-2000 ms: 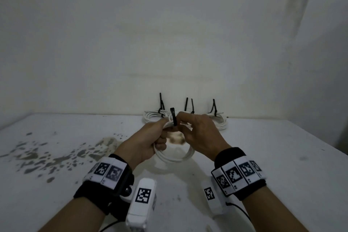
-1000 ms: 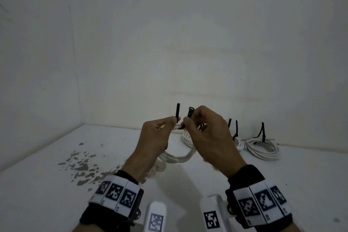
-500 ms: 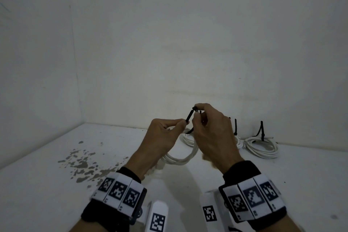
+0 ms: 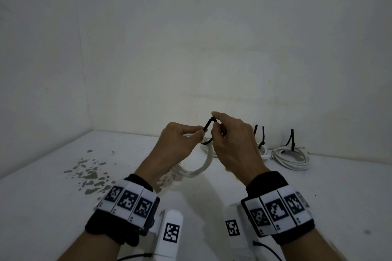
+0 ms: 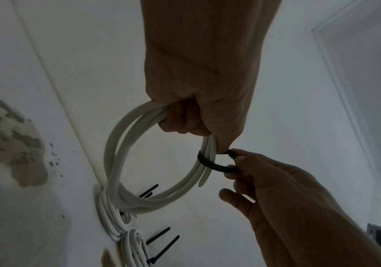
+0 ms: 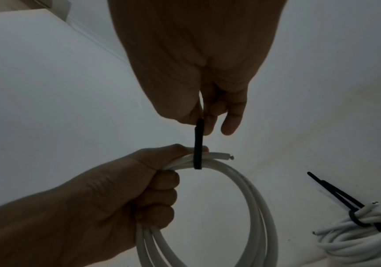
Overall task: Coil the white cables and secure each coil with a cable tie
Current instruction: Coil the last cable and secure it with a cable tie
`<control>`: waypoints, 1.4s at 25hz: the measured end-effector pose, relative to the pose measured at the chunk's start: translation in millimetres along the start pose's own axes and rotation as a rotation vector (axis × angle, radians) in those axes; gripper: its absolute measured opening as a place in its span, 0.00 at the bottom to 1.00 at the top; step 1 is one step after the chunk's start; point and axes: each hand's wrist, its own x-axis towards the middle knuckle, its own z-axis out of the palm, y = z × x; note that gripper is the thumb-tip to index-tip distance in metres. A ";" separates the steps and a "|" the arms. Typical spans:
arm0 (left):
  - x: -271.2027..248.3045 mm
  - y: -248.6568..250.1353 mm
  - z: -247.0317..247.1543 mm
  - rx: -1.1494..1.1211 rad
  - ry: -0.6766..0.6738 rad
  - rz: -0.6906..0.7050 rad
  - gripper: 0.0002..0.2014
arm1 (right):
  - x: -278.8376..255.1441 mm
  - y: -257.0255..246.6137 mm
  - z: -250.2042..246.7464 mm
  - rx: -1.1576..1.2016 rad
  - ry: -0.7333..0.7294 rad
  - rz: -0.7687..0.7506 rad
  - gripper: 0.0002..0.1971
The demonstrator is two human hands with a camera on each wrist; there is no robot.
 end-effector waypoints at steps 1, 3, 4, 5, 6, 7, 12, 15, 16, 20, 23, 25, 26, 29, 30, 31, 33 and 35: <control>0.8 -0.5 -0.4 0.018 -0.003 -0.008 0.09 | -0.4 -0.5 0.9 -0.008 -0.005 -0.005 0.17; 1.4 -2.2 -0.7 0.054 0.007 -0.035 0.09 | -1.2 -0.4 2.6 -0.027 -0.030 -0.008 0.17; 0.8 -2.4 -0.9 0.069 0.013 -0.045 0.08 | -1.7 -0.3 2.8 -0.036 -0.045 -0.006 0.18; 0.0 -2.6 -1.2 0.088 0.019 -0.048 0.08 | -1.6 -0.2 3.0 -0.050 -0.067 -0.004 0.18; 0.1 -3.1 -1.7 0.109 0.022 -0.047 0.08 | -1.0 0.0 3.3 -0.074 -0.098 -0.003 0.18; 0.7 -3.7 -2.2 0.135 0.023 -0.041 0.08 | -0.1 0.1 3.7 -0.108 -0.141 -0.004 0.18; -0.1 -3.7 -2.9 0.293 0.055 0.064 0.08 | -0.2 -1.8 3.2 -0.167 -0.187 0.033 0.13; -2.2 -1.1 -1.5 0.354 0.062 0.126 0.09 | -0.4 1.2 0.7 -0.028 -0.122 0.115 0.12; -2.6 0.2 -1.1 0.367 0.063 0.139 0.09 | -0.1 0.9 -0.8 0.018 -0.114 0.146 0.12; -5.0 4.7 -0.3 0.388 0.077 0.171 0.09 | 2.1 5.2 -2.5 0.092 -0.141 0.216 0.14; -4.4 2.8 -1.4 0.381 0.083 0.176 0.09 | 1.4 9.5 -1.3 0.094 -0.160 0.233 0.14; -4.2 1.8 -0.3 0.448 0.029 0.207 0.15 | 0.4 10.0 -0.5 0.048 -0.164 0.193 0.13; -4.9 1.8 0.7 0.494 -0.003 0.228 0.17 | -0.2 9.7 0.0 0.025 -0.171 0.169 0.13; -7.0 2.9 2.4 0.528 -0.021 0.247 0.17 | -0.3 12.1 -1.4 0.053 -0.194 0.186 0.13; -6.9 3.1 1.6 0.529 -0.005 0.251 0.17 | -0.2 12.5 -2.4 0.071 -0.200 0.196 0.13; -6.4 2.7 1.3 0.535 0.008 0.256 0.16 | -0.3 12.1 -3.0 0.081 -0.205 0.198 0.13; -5.5 2.6 0.9 0.532 0.010 0.256 0.14 | -0.8 11.5 -3.2 0.086 -0.205 0.189 0.14; -5.5 4.0 1.1 0.507 0.022 0.242 0.12 | -1.2 10.9 -1.9 0.106 -0.166 0.204 0.14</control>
